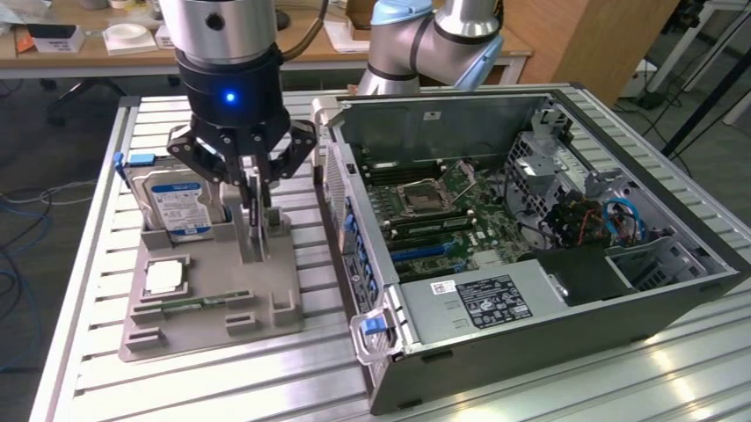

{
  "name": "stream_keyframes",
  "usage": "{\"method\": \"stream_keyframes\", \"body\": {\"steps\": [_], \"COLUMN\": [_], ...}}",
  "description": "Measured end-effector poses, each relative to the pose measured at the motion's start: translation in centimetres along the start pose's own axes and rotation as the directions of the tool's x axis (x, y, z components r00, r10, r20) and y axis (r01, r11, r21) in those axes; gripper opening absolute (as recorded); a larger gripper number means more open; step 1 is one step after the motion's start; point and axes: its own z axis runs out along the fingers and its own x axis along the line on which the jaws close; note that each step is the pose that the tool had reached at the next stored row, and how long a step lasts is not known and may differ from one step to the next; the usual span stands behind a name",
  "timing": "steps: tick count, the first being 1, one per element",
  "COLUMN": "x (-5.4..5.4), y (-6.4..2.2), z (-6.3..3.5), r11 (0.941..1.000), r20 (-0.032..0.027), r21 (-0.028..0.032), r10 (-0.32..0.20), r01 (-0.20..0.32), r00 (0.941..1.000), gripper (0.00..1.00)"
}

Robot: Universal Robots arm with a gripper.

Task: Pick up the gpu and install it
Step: 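Pick up the gpu and move the gpu toward the slot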

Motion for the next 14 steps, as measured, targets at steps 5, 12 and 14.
{"method": "stream_keyframes", "body": {"steps": [5,12,14], "x": [0.12,0.26,0.3], "y": [0.0,-0.01,-0.01], "z": [-0.09,-0.2,-0.23], "r11": [1.0,1.0,1.0], "r20": [0.0002,0.0005,0.0005], "r21": [0.0,0.0,-0.0001], "r10": [0.0,0.0,0.0], "r01": [0.0,0.0,0.0], "r00": [1.0,1.0,1.0], "gripper": [0.26,0.26,0.26]}}
